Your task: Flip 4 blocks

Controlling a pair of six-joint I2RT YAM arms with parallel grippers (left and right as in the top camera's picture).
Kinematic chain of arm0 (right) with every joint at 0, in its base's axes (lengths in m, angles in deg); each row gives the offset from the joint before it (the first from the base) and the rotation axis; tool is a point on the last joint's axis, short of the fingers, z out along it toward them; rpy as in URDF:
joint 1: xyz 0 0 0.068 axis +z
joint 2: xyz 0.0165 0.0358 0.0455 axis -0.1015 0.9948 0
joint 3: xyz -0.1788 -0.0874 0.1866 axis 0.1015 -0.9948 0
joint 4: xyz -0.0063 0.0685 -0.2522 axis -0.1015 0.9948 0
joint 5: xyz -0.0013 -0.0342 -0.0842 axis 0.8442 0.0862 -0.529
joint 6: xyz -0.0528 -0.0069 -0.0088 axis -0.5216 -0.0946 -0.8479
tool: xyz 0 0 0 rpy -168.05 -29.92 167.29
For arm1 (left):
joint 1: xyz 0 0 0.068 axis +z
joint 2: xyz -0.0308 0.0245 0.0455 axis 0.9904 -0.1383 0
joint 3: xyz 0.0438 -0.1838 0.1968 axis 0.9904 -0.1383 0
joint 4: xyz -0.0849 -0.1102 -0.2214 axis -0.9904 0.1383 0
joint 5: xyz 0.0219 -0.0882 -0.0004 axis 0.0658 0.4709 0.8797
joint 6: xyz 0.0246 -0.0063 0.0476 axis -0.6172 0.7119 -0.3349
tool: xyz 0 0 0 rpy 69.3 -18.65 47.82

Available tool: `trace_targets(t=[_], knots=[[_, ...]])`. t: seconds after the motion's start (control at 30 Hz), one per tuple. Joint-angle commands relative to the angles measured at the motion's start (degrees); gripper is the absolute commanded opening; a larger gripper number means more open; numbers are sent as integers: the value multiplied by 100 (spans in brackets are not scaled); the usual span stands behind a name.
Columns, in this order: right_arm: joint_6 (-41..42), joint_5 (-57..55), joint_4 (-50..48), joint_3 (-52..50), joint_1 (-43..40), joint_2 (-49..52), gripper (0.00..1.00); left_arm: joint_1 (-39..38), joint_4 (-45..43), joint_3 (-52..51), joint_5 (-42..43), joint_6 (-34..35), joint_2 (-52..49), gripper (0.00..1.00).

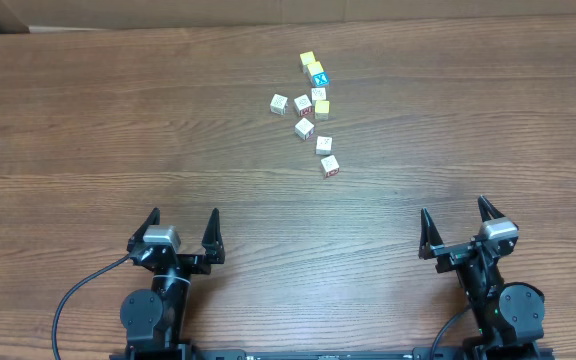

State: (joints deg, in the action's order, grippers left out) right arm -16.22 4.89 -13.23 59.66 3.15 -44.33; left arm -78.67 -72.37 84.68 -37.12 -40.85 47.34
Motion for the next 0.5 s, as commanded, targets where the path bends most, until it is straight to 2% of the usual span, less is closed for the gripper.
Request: trace_targets(t=[0.0,0.47], knots=[[-24,-48,-42,-57,-33,-48,100,-44,17,-20,-44,-149,59,100],[-26,-166,-70,-57,-33,-48,100,-44,17,-20,-61,-151,59,100]])
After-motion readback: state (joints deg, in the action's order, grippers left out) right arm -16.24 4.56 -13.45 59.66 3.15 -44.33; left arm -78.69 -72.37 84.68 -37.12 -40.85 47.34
